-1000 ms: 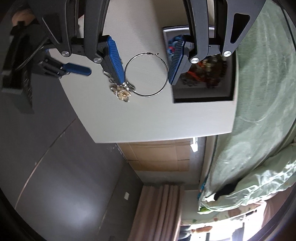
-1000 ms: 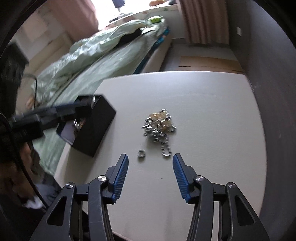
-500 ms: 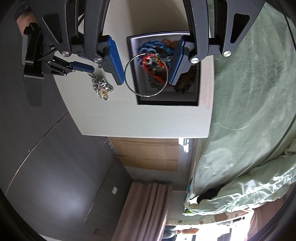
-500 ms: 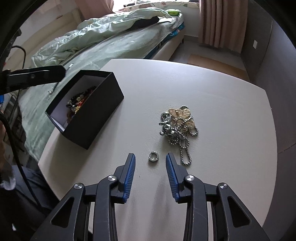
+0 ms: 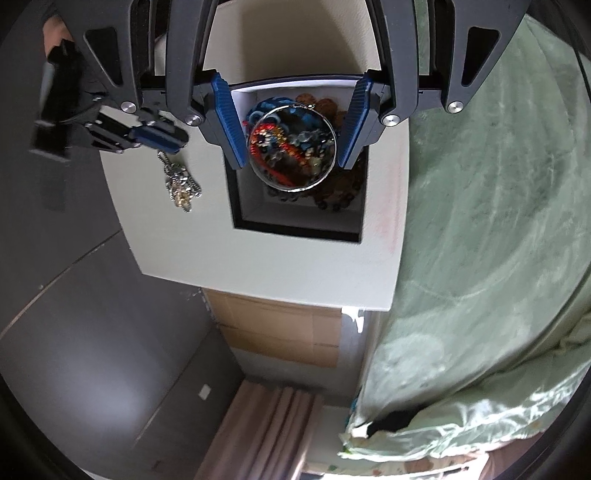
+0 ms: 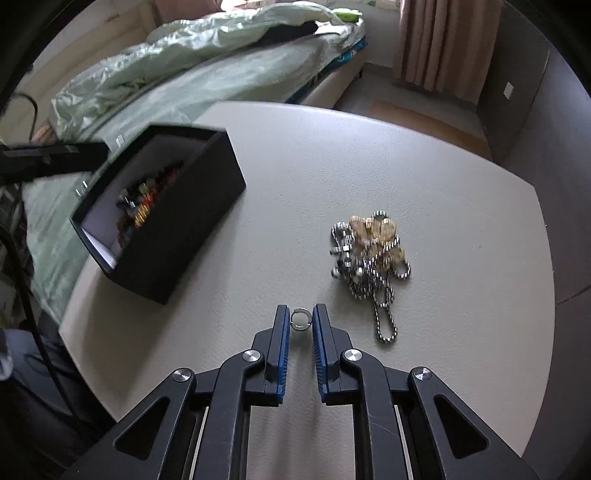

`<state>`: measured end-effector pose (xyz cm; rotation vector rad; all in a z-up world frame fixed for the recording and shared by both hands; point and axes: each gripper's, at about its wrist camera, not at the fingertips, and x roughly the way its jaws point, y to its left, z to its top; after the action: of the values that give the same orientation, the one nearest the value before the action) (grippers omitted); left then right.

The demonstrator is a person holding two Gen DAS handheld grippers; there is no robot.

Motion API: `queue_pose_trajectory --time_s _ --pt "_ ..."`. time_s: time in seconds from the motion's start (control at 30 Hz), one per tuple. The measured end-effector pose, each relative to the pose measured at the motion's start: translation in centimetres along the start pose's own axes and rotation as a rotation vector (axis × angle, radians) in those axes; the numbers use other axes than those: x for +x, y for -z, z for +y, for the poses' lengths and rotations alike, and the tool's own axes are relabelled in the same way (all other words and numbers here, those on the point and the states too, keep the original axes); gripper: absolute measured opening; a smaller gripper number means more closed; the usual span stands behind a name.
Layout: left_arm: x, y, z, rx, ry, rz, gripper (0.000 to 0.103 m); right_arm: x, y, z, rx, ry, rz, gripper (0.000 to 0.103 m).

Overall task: Organize jewelry
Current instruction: 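Carry the silver hoop into the box with the left gripper while the right grasps the small ring, then carry the small silver ring into the black box with the right gripper and release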

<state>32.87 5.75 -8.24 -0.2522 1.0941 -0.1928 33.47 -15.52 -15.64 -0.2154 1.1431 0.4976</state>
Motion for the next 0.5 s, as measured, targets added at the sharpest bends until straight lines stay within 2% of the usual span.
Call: queue_pose_trajectory --time_s 0.07,0.13,0.17,0.37,0.5 --pt "-0.1 0.1 0.4 -0.019 0.002 0.002 0.055 -1.1 -0.2 0.1 0.022 -0.032 -0.038 0.014" --pt "-0.4 0.2 0.7 -0.033 0.008 -0.003 0.068 -2.0 -0.7 0.2 0.041 -0.064 -0.074 0.014" --pt "-0.6 0.4 0.9 -0.041 0.01 -0.01 0.069 -2.5 -0.9 0.4 0.051 -0.08 -0.096 0.014" --pt "-1.6 0.1 1.9 -0.099 0.008 -0.053 0.069 -4.6 -2.8 1.6 0.087 -0.202 -0.207 0.014" --pt "-2.1 -0.2 2.5 -0.121 0.003 -0.073 0.069 -4.8 -3.6 3.1 0.092 -0.282 -0.242 0.014"
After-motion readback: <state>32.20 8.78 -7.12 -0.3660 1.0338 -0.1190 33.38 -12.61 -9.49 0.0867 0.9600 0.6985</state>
